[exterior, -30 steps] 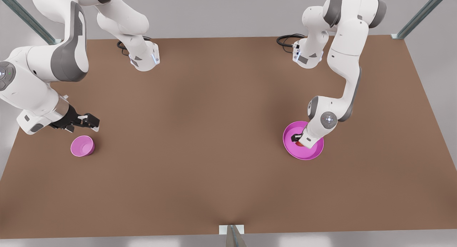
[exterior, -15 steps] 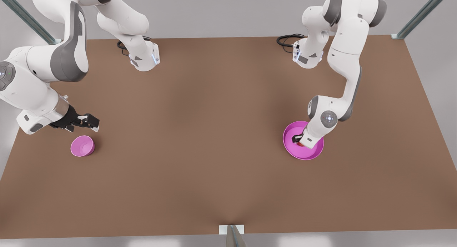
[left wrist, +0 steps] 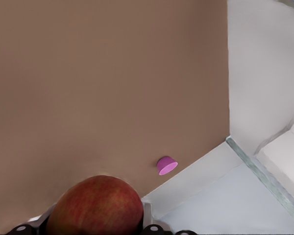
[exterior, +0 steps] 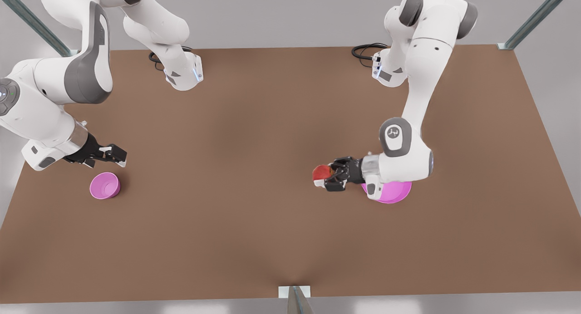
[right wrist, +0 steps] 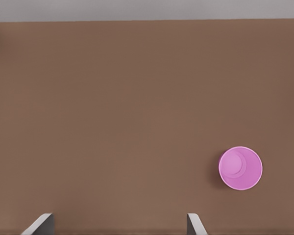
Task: Use the left arm to pick up the apple from the plate, transfer it to the gripper of the right arm, and then use the right arm to place it into the bowl
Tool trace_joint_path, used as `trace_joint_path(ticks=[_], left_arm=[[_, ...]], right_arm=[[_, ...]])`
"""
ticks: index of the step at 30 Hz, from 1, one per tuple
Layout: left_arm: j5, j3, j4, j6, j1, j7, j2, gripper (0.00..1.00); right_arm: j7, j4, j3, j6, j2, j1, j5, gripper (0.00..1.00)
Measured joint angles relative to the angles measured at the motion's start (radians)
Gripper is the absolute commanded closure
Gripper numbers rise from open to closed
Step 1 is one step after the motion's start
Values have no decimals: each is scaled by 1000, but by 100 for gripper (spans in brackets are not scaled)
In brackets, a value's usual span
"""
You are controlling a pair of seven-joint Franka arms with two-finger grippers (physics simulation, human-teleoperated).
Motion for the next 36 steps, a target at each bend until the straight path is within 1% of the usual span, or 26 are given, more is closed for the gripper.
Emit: trace_joint_path(ticks=[2,3,5,7,9,10,12,14,17,21,23,30,32,34,36], left_arm=[[-115,-43,58,-20,-13,-29,51,29],[-155,-61,105,-23,-24,-39,90,29],[-208,-80,177,-5,-60,-54,142,29],[-240,-89,244,20,-73,-58,202,29],[-258,-95,263,53,-85,-52,223,29],[-273,-97,266,75,-89,-47,228,29],[-319,-145,269,164,-95,-37,232,28],[-374,-175,269,254,-100,-32,233,28],[-441,-185,269,345,-102,-30,248,29],[-477,-205,273,413,-118,-29,269,29],[-484,-206,308,433,-132,-28,294,29],[-491,-205,333,468,-139,-27,308,28],[-492,-205,335,473,-139,-27,308,28],[-492,-205,335,476,-140,-27,308,29],[-492,-205,335,478,-141,-27,308,29]], right_arm=[[1,-1,10,-6,5,-1,32,0],[2,-1,18,-6,33,2,96,0],[3,-3,63,11,97,2,257,0],[3,-48,121,67,137,9,459,0],[-1,-125,159,135,146,10,649,0],[-15,-191,166,172,147,-1,757,0],[-56,-276,171,252,161,-9,959,0],[-94,-296,174,322,188,-5,1091,0],[-158,-301,185,438,235,46,1254,0],[-233,-285,197,530,263,73,1361,0],[-266,-269,197,557,272,100,1408,0],[-391,-264,200,593,324,121,1486,0],[-424,-240,199,571,343,115,1487,0],[-449,-146,170,496,410,108,1429,0],[-470,-113,162,429,435,105,1391,0]])
